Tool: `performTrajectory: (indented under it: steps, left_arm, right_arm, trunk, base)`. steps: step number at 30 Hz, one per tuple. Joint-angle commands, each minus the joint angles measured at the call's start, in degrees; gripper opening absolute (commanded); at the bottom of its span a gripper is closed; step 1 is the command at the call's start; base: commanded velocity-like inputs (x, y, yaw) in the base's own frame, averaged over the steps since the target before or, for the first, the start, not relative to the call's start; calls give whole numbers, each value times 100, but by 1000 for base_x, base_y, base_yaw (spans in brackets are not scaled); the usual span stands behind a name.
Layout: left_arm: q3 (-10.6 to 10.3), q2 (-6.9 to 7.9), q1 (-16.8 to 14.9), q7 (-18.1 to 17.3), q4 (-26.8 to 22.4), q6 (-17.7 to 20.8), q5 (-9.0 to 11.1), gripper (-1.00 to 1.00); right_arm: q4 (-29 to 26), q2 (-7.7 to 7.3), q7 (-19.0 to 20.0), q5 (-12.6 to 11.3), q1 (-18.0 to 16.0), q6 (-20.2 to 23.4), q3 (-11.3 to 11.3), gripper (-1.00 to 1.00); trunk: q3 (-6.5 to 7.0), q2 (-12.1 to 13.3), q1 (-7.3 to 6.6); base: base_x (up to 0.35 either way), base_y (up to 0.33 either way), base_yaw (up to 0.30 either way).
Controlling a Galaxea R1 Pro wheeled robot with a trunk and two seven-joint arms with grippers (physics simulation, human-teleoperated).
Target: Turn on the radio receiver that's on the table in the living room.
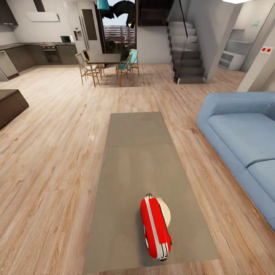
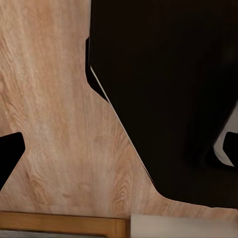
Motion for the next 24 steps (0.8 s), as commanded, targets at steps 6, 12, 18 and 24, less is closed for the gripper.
performTrajectory:
  steps: [6, 12, 18, 24]
  left_arm:
    - [2, -17, 0, 0, 0, 4, -6, 100]
    - [1, -14, 0, 8, 0, 8, -6, 100]
    - [-18, -29, 0, -27, -4, 23, -51, 100]
    - [-92, -158, 0, -101, -141, 32, -126, 100]
  right_arm:
    - [0, 5, -2, 6, 3, 0, -12, 100]
    - [0, 4, -1, -45, 3, -4, -34, 100]
    - [0, 8, 2, -1, 4, -5, 2, 100]
    - [-394, -77, 64, 47, -37, 59, 3, 100]
  trunk:
    - [-27, 0, 0]
    - [-30, 0, 0]
    - [-30, 0, 0]
    - [-30, 0, 0]
  base:
    - [0, 0, 4]
    - [0, 0, 0]
    - [0, 0, 0]
    - [0, 0, 0]
